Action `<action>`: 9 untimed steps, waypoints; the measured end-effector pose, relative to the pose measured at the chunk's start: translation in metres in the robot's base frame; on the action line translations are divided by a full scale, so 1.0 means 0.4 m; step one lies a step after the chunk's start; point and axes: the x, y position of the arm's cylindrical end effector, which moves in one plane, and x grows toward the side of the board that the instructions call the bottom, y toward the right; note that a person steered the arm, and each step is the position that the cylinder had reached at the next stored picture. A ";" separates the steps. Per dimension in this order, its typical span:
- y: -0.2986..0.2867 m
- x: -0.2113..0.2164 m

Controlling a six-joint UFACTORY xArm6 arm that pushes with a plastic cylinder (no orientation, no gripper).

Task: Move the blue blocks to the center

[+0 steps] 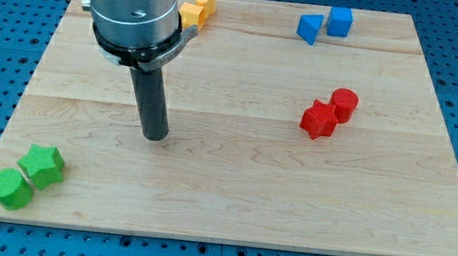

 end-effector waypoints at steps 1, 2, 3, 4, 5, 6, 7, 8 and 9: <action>0.002 -0.005; 0.067 -0.071; 0.118 -0.090; 0.195 -0.008; 0.378 0.076; 0.646 0.085; 0.844 0.038; 0.992 -0.130; 1.108 -0.327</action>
